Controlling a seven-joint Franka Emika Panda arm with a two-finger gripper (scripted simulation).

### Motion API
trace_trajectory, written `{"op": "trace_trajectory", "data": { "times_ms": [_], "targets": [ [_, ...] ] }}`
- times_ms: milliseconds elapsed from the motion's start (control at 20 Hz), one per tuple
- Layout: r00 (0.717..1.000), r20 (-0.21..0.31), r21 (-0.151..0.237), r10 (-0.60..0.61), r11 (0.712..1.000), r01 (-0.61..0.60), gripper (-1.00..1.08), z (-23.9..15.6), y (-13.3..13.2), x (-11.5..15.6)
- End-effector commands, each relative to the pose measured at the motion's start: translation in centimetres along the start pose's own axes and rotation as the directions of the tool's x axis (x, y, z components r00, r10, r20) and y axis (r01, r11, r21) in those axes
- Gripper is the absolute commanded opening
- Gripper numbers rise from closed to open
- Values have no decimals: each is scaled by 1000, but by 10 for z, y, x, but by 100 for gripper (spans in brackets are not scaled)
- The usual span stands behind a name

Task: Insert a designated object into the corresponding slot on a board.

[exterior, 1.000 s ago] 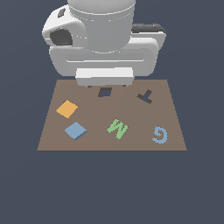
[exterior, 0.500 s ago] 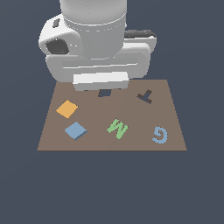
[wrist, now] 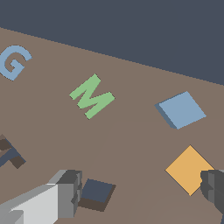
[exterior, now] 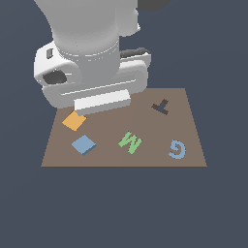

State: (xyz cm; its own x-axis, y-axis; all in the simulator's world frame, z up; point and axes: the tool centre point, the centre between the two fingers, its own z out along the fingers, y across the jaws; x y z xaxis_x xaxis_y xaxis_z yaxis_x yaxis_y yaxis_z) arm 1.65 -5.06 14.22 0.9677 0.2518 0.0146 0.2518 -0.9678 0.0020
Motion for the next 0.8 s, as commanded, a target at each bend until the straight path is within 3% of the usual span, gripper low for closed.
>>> {"op": "trace_trajectory", "data": {
  "times_ms": [0, 300, 750],
  "targets": [
    [998, 1, 1, -62, 998, 62, 100, 9, 10, 1],
    [971, 4, 4, -238, 971, 238, 100, 35, 37, 10],
    [891, 7, 8, -454, 891, 454, 100, 68, 68, 28]
  ]
}}
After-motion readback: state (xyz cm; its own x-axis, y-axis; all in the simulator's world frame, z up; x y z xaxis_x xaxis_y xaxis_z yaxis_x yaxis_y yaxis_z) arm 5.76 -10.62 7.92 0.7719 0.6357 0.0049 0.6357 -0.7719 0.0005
